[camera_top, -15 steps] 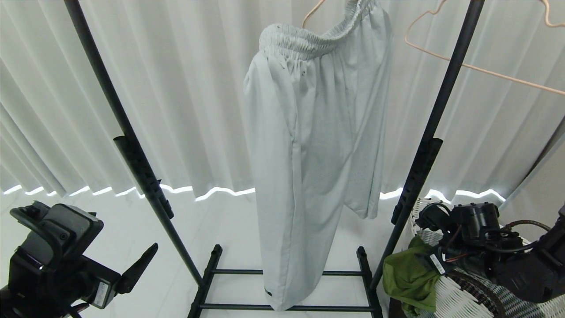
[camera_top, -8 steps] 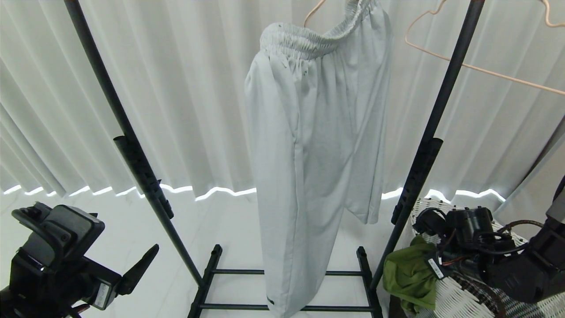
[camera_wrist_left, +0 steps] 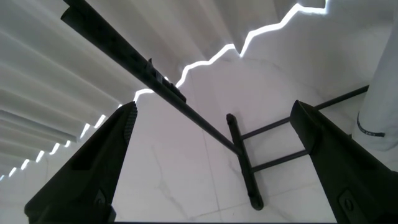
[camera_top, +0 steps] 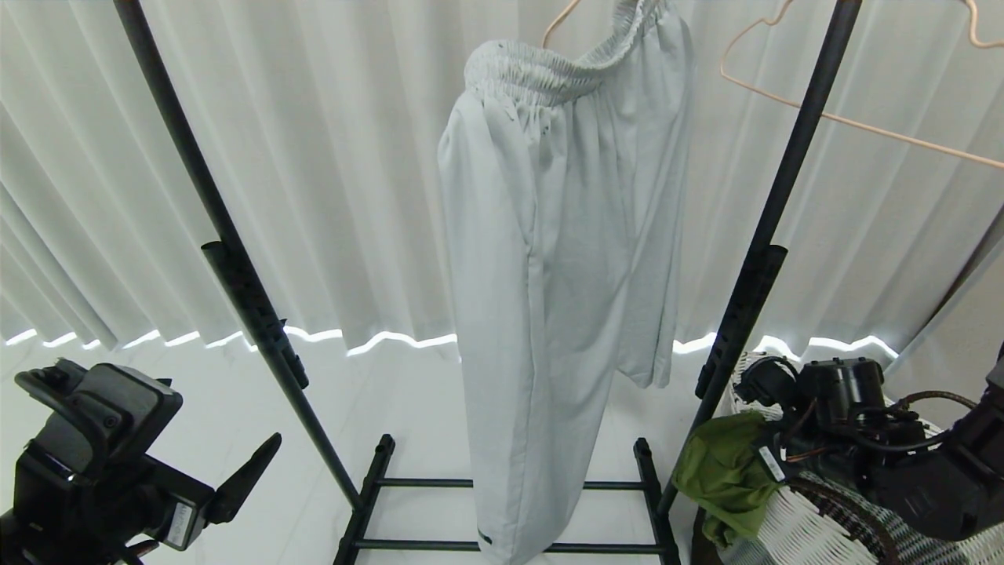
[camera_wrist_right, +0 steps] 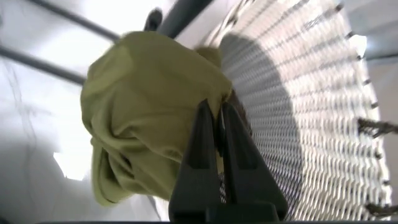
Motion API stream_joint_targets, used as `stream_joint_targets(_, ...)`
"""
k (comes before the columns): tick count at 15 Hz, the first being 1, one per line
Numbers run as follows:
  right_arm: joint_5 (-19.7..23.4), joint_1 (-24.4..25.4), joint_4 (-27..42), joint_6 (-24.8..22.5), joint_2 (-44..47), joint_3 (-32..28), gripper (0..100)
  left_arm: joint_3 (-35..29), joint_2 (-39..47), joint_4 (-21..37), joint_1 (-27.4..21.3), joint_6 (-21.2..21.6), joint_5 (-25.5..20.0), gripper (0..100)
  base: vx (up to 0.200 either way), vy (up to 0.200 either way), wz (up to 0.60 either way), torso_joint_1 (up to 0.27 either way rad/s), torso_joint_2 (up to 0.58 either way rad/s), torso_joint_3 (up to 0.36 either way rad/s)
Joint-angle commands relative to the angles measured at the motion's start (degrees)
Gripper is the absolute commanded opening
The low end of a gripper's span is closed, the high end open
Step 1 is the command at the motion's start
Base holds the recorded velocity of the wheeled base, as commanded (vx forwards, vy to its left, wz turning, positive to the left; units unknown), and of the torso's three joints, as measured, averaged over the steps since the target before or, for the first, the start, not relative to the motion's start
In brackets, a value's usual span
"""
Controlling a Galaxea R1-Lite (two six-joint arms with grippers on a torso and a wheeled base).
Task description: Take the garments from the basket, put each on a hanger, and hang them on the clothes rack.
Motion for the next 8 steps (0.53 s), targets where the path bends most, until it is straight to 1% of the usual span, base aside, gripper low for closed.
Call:
stream_joint_targets(1,0.03,1.05,-0.45,-0.08,-6.46,0.02,0,0.03,-0.36,-0.02,0.05,0.03,0.02,100,0.0,0.0,0.0,0.0,0.0,0.0)
stream_joint_targets(3,0.03,2.19,-0.45,-0.08,-10.68,0.02,0,0.03,-0.36,-0.02,0.05,-0.05,0.02,100,0.0,0.0,0.0,0.0,0.0,0.0)
stream_joint_targets(4,0.12,3.95,-0.36,-0.34,-14.99,0.02,0,0.03,-0.36,-0.02,0.05,-0.05,0.02,100,0.0,0.0,0.0,0.0,0.0,0.0)
stream_joint_targets(5,0.12,5.09,-0.18,-0.43,-17.28,0.02,0,0.03,-0.36,-0.02,0.05,-0.05,0.02,100,0.0,0.0,0.0,0.0,0.0,0.0)
stream_joint_targets(8,0.03,9.13,1.05,-2.71,-25.19,-0.42,0,0.21,-0.27,-0.02,0.05,0.12,0.02,100,0.0,0.0,0.0,0.0,0.0,0.0)
